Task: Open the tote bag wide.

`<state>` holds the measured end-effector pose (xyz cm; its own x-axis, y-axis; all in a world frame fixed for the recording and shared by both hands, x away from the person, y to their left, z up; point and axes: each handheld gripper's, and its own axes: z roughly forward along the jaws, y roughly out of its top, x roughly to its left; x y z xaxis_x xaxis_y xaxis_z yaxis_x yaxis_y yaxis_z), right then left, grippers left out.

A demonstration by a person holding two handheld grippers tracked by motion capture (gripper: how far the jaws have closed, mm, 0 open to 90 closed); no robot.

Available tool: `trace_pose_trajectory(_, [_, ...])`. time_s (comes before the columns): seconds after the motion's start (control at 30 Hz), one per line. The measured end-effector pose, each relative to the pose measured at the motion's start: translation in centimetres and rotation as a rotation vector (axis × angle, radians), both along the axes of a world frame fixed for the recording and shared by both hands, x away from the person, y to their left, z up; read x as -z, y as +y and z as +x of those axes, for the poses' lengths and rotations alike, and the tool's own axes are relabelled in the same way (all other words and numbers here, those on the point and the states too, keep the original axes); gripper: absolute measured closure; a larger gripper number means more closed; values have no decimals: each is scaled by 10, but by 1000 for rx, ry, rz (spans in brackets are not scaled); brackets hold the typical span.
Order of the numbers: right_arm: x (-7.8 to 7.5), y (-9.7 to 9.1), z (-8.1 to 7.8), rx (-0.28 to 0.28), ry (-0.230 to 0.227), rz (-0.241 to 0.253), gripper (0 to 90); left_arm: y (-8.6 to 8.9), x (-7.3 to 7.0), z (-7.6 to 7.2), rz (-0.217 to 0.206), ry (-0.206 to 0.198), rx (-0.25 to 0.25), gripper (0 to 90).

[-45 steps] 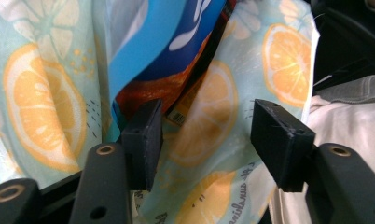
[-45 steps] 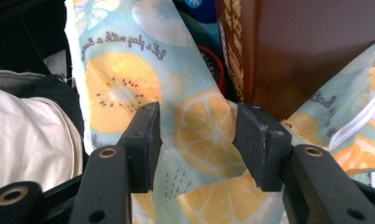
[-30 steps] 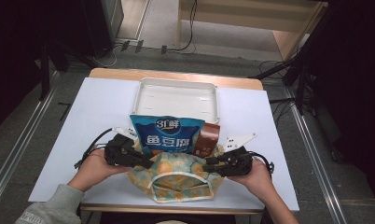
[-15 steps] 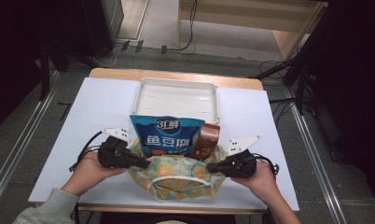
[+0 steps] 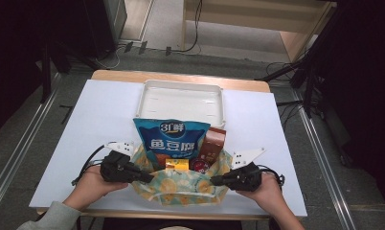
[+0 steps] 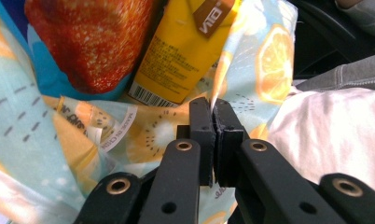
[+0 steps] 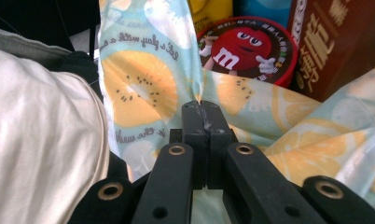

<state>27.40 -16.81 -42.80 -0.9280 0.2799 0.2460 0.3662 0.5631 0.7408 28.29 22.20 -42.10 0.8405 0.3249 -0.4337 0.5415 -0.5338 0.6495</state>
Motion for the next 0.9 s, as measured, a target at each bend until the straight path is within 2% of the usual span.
trace_pose_trajectory(0.13, [8,2,0,-8,20,2,900,-1,5,0,1,9,4,889])
trace_pose_trajectory(0.2, [12,4,0,-12,20,-17,900,-2,8,-1,36,7,-1,892])
trace_pose_trajectory(0.27, [17,4,0,-15,21,-31,900,0,13,0,46,18,-5,893])
trace_pose_trajectory(0.4, [24,2,3,-7,20,-35,900,3,20,2,29,20,-26,892])
trace_pose_trajectory(0.47, [28,1,6,-3,13,-35,900,5,25,5,41,16,-36,888])
trace_pose_trajectory(0.57, [36,0,11,2,38,-27,900,8,32,10,32,59,-58,887])
trace_pose_trajectory(0.63, [37,-1,13,4,57,-18,900,9,34,12,31,58,-65,888])
trace_pose_trajectory(0.7, [39,-1,15,2,56,-14,900,9,36,13,41,46,-63,889])
trace_pose_trajectory(0.83, [46,1,19,-6,57,-43,900,8,43,15,73,66,-66,893])
trace_pose_trajectory(0.9, [47,1,20,-6,62,-46,900,7,45,16,73,81,-69,894])
